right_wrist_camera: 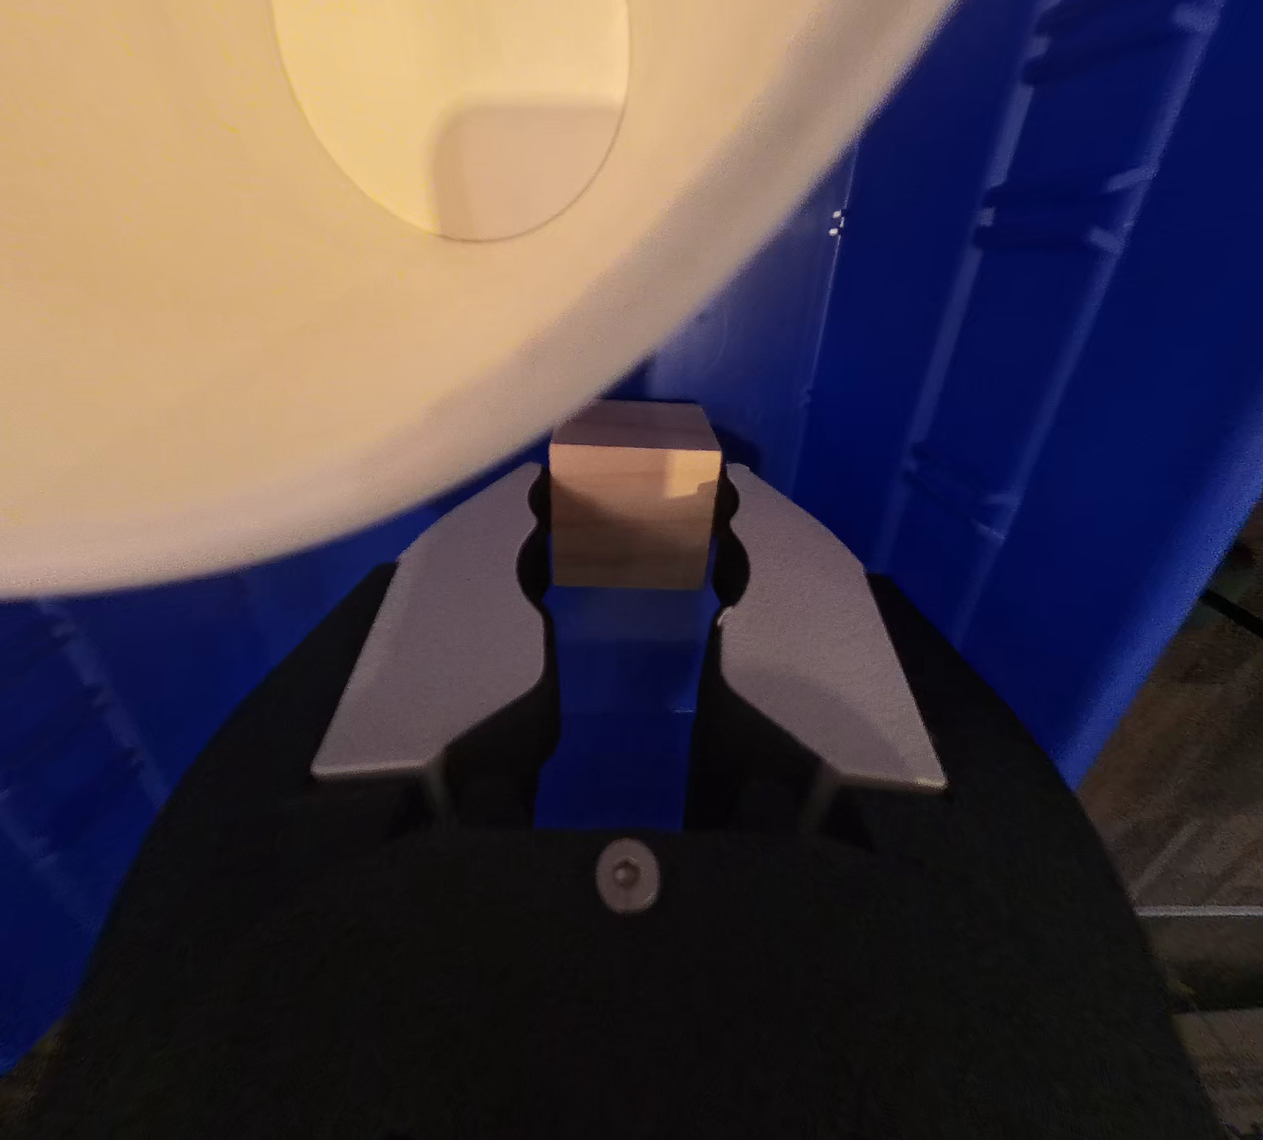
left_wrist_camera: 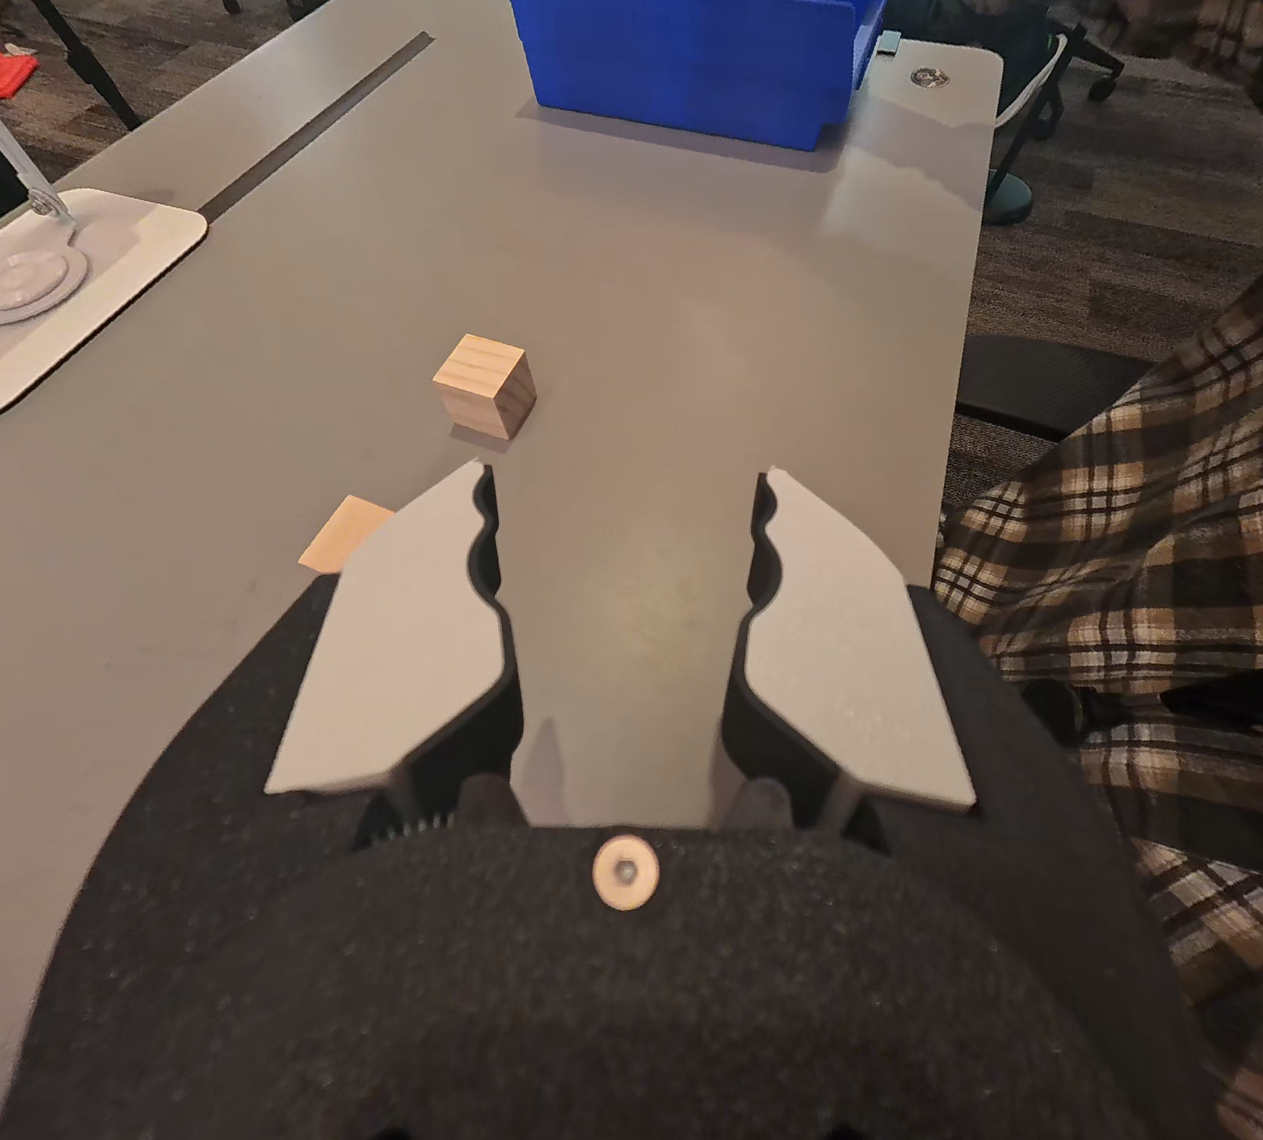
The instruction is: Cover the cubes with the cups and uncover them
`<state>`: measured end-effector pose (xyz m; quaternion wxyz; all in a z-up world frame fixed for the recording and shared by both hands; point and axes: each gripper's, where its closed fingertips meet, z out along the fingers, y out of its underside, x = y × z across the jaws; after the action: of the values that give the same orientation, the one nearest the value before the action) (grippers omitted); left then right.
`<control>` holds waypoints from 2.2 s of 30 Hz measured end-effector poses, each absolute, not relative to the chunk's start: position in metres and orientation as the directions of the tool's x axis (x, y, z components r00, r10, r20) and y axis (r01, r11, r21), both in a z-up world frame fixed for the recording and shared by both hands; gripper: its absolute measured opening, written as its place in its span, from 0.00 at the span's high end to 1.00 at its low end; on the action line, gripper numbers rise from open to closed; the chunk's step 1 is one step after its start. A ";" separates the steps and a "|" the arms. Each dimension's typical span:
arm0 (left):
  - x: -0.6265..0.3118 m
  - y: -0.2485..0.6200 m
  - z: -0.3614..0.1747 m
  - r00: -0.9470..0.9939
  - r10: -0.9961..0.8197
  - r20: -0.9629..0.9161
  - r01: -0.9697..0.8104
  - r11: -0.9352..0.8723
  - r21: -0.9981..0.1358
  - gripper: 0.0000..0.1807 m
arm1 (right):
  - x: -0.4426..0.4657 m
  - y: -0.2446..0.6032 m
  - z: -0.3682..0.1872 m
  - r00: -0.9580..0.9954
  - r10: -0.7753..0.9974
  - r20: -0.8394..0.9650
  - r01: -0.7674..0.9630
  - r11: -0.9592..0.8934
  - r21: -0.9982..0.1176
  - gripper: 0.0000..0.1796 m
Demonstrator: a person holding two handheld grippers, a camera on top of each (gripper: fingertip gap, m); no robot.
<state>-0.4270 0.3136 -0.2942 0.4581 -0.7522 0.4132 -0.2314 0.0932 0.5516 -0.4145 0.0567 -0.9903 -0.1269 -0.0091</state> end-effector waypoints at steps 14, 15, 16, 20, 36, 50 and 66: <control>-0.425 0.307 -0.287 0.543 -0.839 -0.044 -0.410 -0.218 -0.886 0.61 | 0.093 0.528 -0.357 0.942 0.326 0.078 0.334 -0.934 -0.129 0.47; -0.425 0.306 -0.285 0.543 -0.838 -0.045 -0.408 -0.216 -0.887 0.61 | 0.094 0.523 -0.340 0.939 0.330 0.092 0.340 -0.931 -0.131 0.46; -0.425 0.305 -0.284 0.543 -0.838 -0.047 -0.406 -0.213 -0.889 0.61 | 0.094 0.518 -0.322 0.935 0.336 0.114 0.350 -0.927 -0.139 0.46; -0.430 0.301 -0.275 0.550 -0.832 -0.073 -0.406 -0.190 -0.894 0.61 | 0.067 0.511 -0.243 0.895 0.408 0.181 0.443 -0.862 -0.245 0.47; -0.483 0.294 -0.233 0.644 -0.760 -0.083 -0.304 -0.154 -0.940 0.61 | -0.261 0.484 -0.263 0.199 0.959 0.203 0.934 -0.123 -0.335 0.50; -0.486 0.298 -0.235 0.649 -0.756 -0.088 -0.308 -0.155 -0.939 0.61 | -0.363 0.459 -0.375 -0.260 0.958 0.121 0.938 0.281 -0.203 0.59; -0.486 0.302 -0.241 0.647 -0.759 -0.079 -0.315 -0.171 -0.934 0.61 | -0.367 0.461 -0.424 -0.214 0.977 -0.008 0.974 0.213 -0.070 0.75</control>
<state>-0.4864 0.3025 -0.2408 0.5307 -0.7360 0.3647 -0.2092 -0.3669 0.4613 -0.4238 0.0189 -0.6265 -0.7786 0.0301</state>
